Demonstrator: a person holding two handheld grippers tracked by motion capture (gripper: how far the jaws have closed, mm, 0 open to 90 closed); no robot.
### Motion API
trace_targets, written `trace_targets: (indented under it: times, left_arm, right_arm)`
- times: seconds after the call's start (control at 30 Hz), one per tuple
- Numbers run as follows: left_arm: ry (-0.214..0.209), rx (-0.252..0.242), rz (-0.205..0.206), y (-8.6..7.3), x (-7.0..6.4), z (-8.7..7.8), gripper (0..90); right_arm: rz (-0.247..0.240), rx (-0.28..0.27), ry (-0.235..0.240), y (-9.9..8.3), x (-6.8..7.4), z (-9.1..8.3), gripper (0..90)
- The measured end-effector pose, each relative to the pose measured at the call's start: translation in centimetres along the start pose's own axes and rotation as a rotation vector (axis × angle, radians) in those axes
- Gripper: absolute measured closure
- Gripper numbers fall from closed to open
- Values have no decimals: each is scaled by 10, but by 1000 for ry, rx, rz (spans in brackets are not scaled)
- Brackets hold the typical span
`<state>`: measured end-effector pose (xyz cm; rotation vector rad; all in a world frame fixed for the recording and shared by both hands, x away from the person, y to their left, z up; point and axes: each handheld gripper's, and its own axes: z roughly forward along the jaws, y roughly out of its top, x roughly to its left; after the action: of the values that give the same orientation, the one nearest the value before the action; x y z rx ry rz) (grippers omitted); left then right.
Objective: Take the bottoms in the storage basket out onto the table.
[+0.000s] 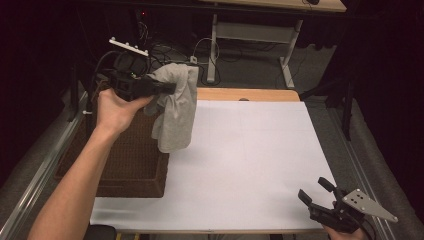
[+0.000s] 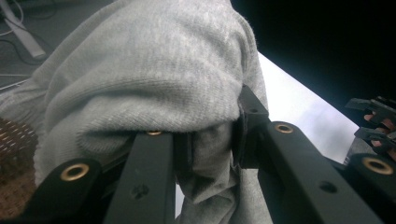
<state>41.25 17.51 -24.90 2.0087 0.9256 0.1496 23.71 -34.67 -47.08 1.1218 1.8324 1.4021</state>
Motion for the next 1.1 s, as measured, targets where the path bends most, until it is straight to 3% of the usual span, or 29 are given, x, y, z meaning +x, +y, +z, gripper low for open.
trace_targets:
  times: [0.6, 1.1]
  left_arm:
    - [-74, -12, 62, 13, -27, 16, 713]
    - [-129, 4, 117, 22, -50, 44, 710]
  right_arm:
    - [-5, -1, 2, 0, 0, 0, 183]
    - [1, -5, 3, 0, 0, -1, 183]
